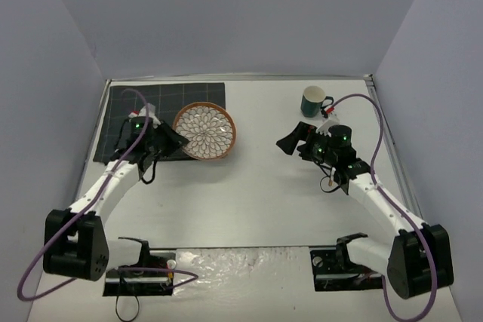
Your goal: Set the dinner table for one person
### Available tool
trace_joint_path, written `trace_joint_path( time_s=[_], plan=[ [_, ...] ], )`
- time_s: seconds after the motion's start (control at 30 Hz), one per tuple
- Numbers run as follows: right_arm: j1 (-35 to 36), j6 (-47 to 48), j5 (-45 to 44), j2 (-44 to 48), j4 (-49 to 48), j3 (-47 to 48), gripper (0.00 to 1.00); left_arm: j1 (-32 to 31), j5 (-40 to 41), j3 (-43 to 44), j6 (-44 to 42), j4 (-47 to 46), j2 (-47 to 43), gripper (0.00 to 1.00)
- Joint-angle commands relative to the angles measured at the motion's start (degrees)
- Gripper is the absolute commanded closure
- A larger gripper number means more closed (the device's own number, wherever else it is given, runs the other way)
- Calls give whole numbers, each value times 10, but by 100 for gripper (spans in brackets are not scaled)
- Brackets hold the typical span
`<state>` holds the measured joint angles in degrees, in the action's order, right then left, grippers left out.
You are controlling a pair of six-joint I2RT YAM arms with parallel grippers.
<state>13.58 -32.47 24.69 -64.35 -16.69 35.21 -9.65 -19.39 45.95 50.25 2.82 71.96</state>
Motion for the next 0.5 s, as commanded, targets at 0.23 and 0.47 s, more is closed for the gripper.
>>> trace_joint_path(
  time_s=[0.23,0.47],
  plan=[
    [0,67,-31,50,22,37,0,186,-84,86,107,-262,116,100],
    [0,77,-25,43,27,39,0,219,-103,156,123,-318,228,100]
  ],
)
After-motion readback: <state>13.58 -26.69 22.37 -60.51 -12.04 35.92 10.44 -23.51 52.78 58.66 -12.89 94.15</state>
